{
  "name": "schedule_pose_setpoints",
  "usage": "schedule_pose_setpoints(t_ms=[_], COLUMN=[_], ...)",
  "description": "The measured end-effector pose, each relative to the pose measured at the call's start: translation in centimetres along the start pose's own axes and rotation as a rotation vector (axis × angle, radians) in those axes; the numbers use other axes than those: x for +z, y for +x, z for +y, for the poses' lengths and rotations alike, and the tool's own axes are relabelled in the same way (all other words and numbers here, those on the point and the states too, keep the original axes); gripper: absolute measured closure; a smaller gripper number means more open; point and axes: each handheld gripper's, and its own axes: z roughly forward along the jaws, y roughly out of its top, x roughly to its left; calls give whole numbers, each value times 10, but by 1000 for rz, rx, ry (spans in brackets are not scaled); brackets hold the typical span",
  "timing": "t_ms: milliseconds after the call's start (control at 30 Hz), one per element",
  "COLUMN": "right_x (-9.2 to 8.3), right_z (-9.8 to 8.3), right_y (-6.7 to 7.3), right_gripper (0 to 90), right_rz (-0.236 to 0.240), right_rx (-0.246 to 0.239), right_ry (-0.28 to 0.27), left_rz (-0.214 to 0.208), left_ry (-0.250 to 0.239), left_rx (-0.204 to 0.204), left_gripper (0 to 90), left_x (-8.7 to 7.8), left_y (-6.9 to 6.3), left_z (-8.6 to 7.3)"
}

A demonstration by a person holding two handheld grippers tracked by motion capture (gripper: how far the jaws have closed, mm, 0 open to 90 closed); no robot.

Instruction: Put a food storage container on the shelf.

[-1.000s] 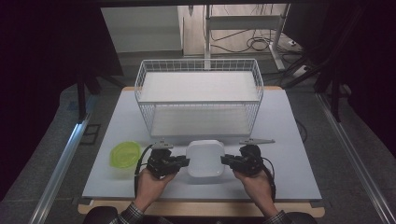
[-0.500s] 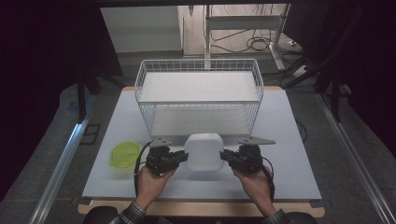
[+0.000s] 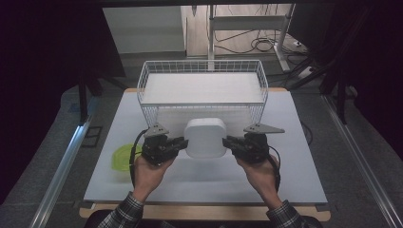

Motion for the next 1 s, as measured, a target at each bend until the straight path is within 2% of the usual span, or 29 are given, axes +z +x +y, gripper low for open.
schedule_pose_setpoints(t_ms=[367,633,1000], right_x=[-4,-6,-7], right_z=[24,50,88], right_y=[-2,-1,-1], right_gripper=[782,781,779], right_rz=[16,25,19], right_rx=[-7,-19,-44], right_ry=[-41,-70,-97], left_rz=[9,18,12], left_ry=[-35,-59,-120], left_rx=[28,46,32], left_gripper=[778,779,783], left_x=[-12,-23,-33], left_y=[2,6,15], left_z=[27,50,82])
